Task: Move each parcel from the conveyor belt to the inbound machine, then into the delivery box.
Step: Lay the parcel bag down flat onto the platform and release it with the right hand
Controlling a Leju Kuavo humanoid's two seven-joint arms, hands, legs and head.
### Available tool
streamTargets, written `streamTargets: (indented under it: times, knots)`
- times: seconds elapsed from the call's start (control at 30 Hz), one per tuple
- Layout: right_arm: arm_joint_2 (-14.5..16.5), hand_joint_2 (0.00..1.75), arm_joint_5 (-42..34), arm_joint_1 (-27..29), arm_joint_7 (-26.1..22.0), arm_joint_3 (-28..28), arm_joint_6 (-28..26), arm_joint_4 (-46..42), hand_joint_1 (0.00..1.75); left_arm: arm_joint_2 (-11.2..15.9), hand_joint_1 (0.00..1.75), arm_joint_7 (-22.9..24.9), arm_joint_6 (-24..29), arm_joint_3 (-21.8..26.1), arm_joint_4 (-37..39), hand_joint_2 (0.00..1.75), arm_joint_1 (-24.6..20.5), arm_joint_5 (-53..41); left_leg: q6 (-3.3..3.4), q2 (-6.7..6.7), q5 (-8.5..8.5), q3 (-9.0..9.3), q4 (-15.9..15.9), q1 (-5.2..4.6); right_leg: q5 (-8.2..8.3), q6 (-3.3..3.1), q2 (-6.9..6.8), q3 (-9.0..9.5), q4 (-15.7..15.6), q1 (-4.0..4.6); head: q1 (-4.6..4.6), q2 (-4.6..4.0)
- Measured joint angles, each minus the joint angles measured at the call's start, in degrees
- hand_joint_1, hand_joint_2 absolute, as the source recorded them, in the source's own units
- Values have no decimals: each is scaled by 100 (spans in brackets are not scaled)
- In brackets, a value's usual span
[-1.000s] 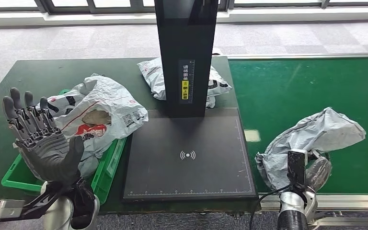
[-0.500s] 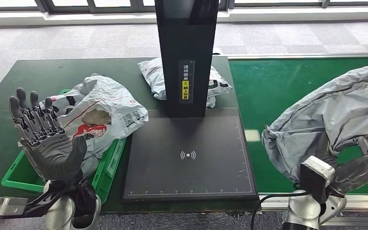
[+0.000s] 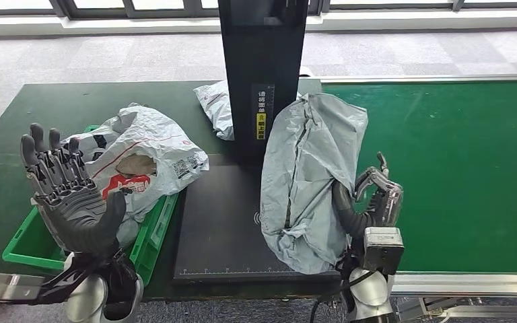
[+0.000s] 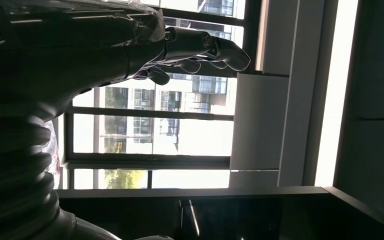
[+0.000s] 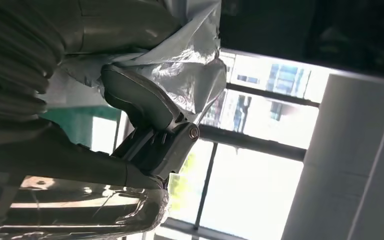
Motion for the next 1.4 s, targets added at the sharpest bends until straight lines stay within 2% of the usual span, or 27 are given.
streamTargets:
  times: [0.1, 0.23, 0.63, 0.8, 0.97, 1.27, 1.4]
  knots:
    - [-7, 175, -115, -132, 2, 3, 311, 441, 175, 0, 0, 0, 2, 0, 42, 175, -6, -5, 0, -1, 0, 0, 0, 0, 0, 0, 0, -1, 0, 0, 0, 0]
    - [-19, 175, -137, -219, 1, 3, 376, 789, 175, 0, 0, 0, 4, 0, 87, 175, -12, -5, 0, 0, 0, 0, 0, -1, 0, 0, 0, -1, 0, 1, 0, 0]
    - [-27, 175, -150, -301, -1, 3, 395, 1104, 175, 0, 0, 0, 4, -1, 135, 175, -18, -6, -1, 0, -1, -1, 0, -1, -1, -1, 0, -3, 0, 1, 0, 0]
    - [-40, 175, -348, -402, -1, -11, 742, 1360, 175, 0, 0, 0, 3, -5, 160, 175, -23, -4, -1, 3, -1, 0, 0, -1, -1, -1, 1, -4, 0, 1, 0, 0]
    - [-93, 175, -536, -691, 10, -141, 1196, 2207, 175, 0, 0, 0, 45, -30, 242, 175, -41, 7, -1, 4, -1, 0, 0, -1, 1, -1, 2, -4, 0, 1, 0, 0]
    - [-145, 175, -327, -1389, 87, -315, 1394, 4073, 175, 4, 0, 0, 284, -135, 286, 175, -61, 20, -1, 4, -1, -1, 1, -1, 1, -1, 2, -4, 0, 1, 0, 0]
    - [-163, 175, -413, -1601, 94, -369, 2035, 4635, 175, 14, 0, 0, 379, -180, 286, 175, -66, -5, -2, 5, -1, -1, 0, -1, 1, -1, 2, -5, 0, 1, 0, 0]
